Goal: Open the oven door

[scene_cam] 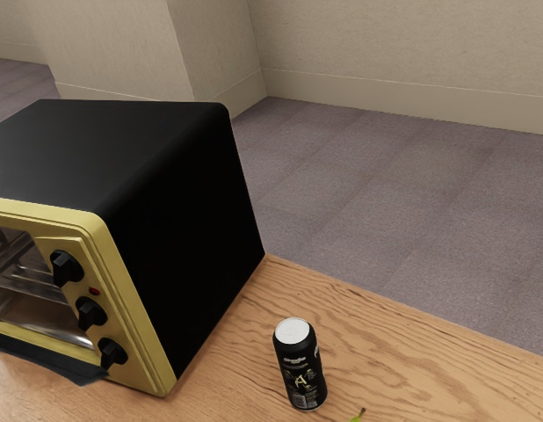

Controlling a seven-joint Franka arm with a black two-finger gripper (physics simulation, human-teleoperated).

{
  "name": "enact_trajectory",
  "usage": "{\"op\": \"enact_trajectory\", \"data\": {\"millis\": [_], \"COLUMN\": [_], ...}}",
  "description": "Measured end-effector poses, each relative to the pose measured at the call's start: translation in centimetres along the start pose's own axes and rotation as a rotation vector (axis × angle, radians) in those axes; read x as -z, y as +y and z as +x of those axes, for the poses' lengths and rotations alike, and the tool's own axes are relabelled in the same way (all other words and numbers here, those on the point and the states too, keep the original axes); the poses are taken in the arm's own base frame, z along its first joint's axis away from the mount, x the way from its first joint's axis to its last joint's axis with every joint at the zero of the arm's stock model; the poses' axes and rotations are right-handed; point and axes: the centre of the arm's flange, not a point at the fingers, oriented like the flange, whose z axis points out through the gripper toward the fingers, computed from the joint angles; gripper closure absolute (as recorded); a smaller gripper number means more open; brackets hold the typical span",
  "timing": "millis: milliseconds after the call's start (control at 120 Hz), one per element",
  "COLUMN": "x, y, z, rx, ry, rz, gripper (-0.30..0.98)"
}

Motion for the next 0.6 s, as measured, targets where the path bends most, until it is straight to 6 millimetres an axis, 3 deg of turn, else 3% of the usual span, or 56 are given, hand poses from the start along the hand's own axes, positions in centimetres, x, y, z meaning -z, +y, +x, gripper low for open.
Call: {"op": "enact_trajectory", "data": {"millis": [50,75,125,158,183,225,283,325,375,475,550,600], "x": [2.5,4.4,7.2,7.8,7.5,4.5,0.8,-1.6,-5.2,-10.8,-13.3,-13.7], "y": [6.0,11.1,20.6,25.3,27.6,29.5,29.0,28.8,29.3,31.2,30.6,30.0], "z": [-3.6,-7.5,-19.0,-27.7,-33.9,-42.6,-50.0,-52.4,-53.3,-51.9,-51.1,-51.4], "rx": [-0.108,-0.214,-0.478,-0.64,-0.726,-0.802,-0.822,-0.79,-0.717,-0.542,-0.454,-0.419], "ry": [0.005,-0.011,-0.107,-0.222,-0.295,-0.362,-0.389,-0.378,-0.337,-0.256,-0.208,-0.192], "rz": [0.04,0.052,0.062,0.086,0.121,0.221,0.335,0.394,0.459,0.538,0.589,0.605], "gripper": [0.0,0.01,0.01,0.01,0.01,0.0,0.0,0.0,0.0,0.0,0.0,0.0]}}
